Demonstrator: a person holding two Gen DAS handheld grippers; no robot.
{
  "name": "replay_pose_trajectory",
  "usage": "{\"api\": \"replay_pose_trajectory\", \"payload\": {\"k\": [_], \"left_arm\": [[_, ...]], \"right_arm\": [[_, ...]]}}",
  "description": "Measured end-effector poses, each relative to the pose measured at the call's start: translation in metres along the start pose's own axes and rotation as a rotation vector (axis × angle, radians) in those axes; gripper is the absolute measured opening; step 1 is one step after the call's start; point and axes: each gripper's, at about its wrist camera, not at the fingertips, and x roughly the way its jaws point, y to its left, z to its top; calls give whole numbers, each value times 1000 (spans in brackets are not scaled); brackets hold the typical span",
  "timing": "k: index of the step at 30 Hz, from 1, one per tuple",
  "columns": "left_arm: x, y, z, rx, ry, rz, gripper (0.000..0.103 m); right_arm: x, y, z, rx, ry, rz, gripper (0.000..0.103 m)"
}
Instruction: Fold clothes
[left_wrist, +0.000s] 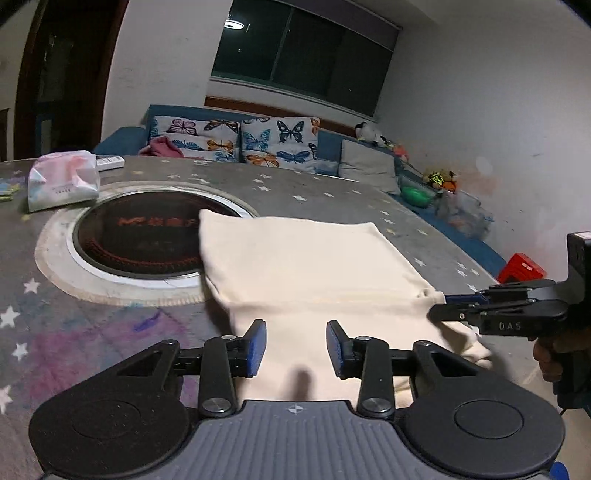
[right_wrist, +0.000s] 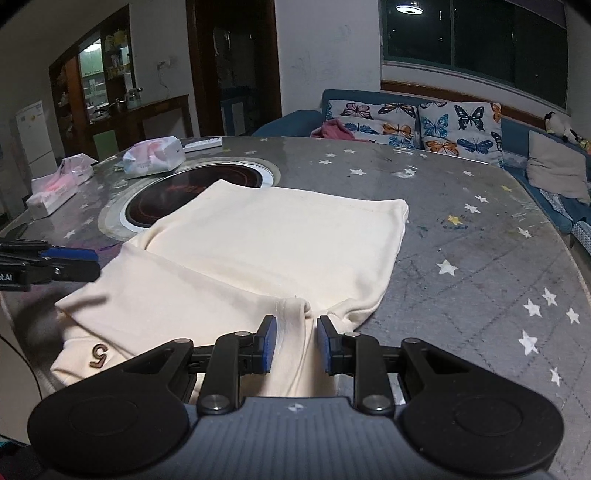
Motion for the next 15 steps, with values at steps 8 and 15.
{"api": "replay_pose_trajectory", "payload": {"k": [8,15], "left_arm": [[21,1,14,24,-3,12,34],[46,6,7,54,61,43,30]], "right_arm": [[-17,11,11,-27,-92,-33,22],[8,20,6,-80,-26,13,21]]}}
